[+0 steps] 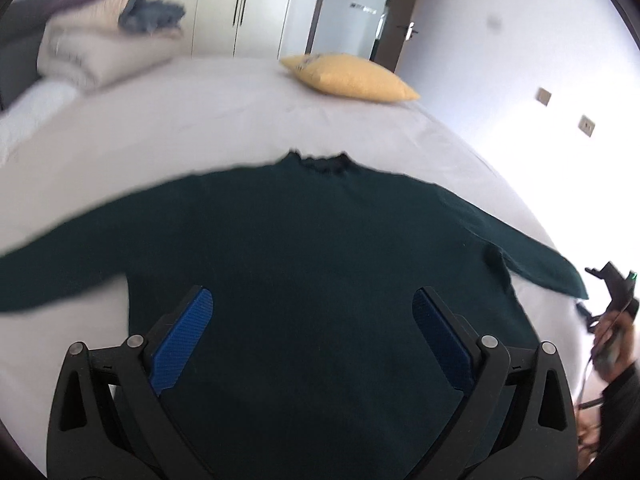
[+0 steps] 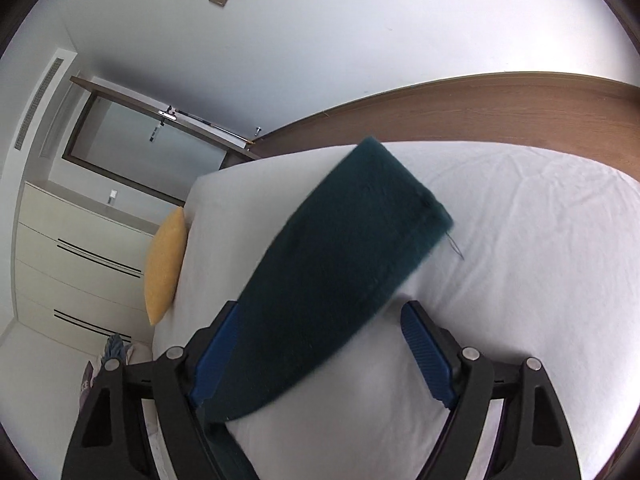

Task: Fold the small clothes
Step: 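Grasp the sweater sleeve cuff with the right gripper and lift it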

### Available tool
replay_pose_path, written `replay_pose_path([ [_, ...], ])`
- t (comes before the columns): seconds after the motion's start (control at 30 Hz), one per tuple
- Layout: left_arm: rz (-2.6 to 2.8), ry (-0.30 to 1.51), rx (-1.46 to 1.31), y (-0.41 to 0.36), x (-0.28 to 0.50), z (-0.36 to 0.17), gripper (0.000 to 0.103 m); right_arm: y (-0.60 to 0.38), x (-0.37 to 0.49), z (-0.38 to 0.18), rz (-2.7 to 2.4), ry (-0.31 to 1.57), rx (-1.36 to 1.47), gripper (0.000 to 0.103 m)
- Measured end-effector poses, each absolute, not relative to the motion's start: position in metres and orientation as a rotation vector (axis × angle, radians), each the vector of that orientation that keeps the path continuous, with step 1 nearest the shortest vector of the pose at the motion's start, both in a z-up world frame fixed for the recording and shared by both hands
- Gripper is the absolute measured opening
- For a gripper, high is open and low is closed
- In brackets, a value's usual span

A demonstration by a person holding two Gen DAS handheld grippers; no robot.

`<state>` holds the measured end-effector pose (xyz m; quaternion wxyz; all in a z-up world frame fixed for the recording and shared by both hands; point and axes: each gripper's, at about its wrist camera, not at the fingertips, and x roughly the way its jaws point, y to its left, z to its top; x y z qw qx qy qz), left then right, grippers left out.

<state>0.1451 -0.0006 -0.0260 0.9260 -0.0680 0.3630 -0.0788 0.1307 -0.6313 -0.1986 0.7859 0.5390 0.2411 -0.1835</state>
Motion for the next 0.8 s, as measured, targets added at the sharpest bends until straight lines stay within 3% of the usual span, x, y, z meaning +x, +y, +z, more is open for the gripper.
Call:
replay_pose_path([
  [0.1, -0.211, 0.718, -0.17, -0.004, 0.15, -0.02, 0.101, -0.629, 0.13, -0.198, -0.406, 0.51, 1.163, 0.076],
  [0.17, -0.217, 0.713, -0.183, -0.005, 0.154, -0.018, 0.093, -0.632, 0.132, -0.198, -0.405, 0.496, 1.165, 0.066],
  [0.23, -0.236, 0.726, -0.2, -0.006, 0.163, -0.019, 0.083, -0.639, 0.131, -0.2, -0.408, 0.501, 1.159, 0.04],
  [0.27, -0.252, 0.738, -0.218, -0.002, 0.168, -0.021, 0.081, -0.644, 0.131, -0.202, -0.421, 0.508, 1.162, 0.033],
  [0.3, -0.259, 0.747, -0.23, 0.0, 0.171, -0.023, 0.081, -0.646, 0.132, -0.203, -0.44, 0.519, 1.165, 0.016],
  [0.53, -0.352, 0.789, -0.39, 0.009, 0.218, -0.039, 0.081, -0.615, 0.167, -0.149, -0.437, 0.557, 0.89, 0.009],
  [0.8, -0.563, 0.926, -0.649, -0.005, 0.285, -0.066, 0.081, -0.386, 0.257, -0.072, -0.051, 0.616, 0.144, 0.008],
])
